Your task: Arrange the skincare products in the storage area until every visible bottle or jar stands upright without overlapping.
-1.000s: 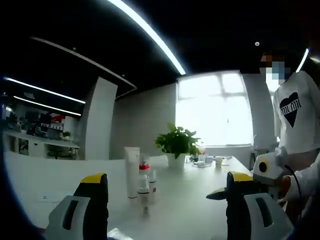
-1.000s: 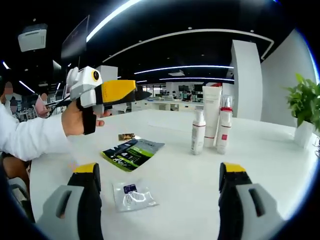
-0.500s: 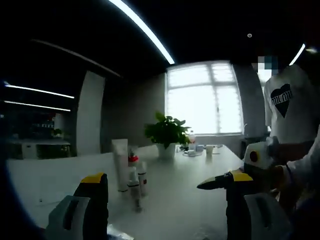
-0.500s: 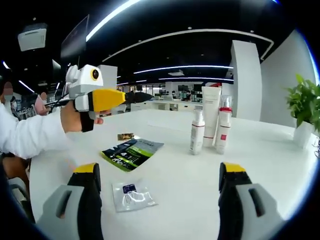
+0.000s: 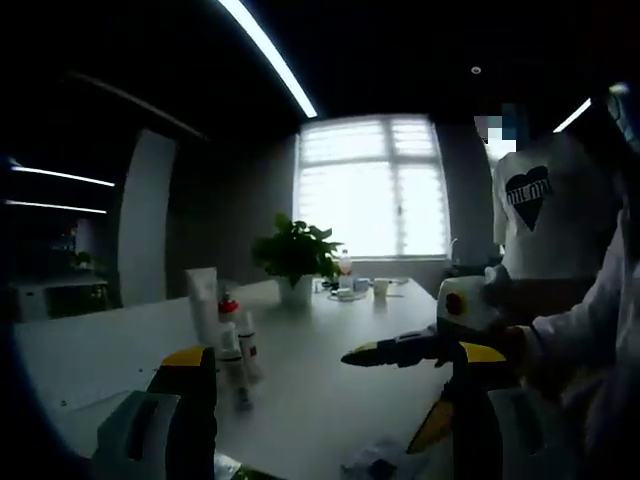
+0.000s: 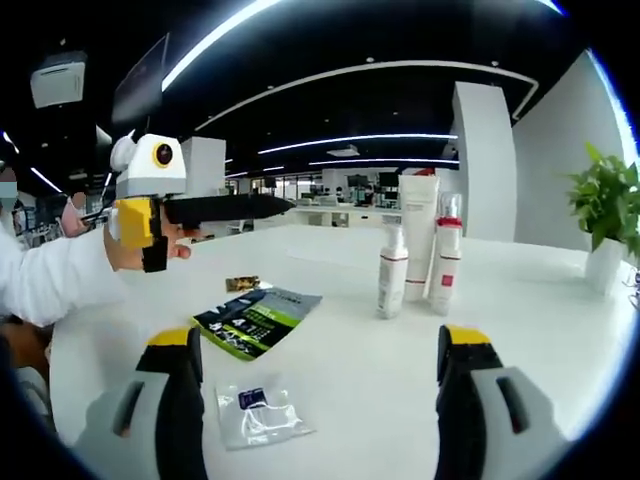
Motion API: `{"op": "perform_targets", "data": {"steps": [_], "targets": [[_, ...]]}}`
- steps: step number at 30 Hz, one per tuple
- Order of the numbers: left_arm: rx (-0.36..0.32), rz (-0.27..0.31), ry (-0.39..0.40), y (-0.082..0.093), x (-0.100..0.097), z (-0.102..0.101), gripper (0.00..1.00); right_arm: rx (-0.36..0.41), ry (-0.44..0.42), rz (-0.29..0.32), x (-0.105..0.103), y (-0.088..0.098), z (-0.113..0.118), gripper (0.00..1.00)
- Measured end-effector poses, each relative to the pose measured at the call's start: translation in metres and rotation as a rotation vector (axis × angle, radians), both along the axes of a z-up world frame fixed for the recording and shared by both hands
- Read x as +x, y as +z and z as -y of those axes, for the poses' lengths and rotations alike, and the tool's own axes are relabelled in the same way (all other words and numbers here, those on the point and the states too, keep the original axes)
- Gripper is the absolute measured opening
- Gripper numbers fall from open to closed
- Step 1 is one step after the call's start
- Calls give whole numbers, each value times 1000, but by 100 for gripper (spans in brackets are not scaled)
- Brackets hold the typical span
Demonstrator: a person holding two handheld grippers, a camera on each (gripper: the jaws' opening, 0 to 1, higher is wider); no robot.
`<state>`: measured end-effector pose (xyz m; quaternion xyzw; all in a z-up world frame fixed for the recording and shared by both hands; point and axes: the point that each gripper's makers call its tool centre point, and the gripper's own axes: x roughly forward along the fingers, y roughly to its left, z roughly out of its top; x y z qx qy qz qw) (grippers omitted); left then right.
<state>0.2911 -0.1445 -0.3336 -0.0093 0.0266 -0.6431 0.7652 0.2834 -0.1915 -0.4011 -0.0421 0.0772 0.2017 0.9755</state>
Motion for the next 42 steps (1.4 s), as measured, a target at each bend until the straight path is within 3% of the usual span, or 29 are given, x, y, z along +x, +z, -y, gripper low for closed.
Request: {"op": "perform_targets", "data": {"steps": [9,22,34,39,42], "targets": [[-5,7,-37,5,-15,-16,100,-4,-11,-4,8,-3,-6,98],[10,57,-65,21,-43,-64,100,-6,-59,-2,16,-4,-3,94],[-20,69,-62,34,-54,-98,100,15,-142,21,47,4,1,88],[-7,71,-61,32,-55,-108,100,15,-180,24,60,3,2,87],[-3,70,-60,31,-56,-113,100,18,-206,12,67,-1,6,81]]}}
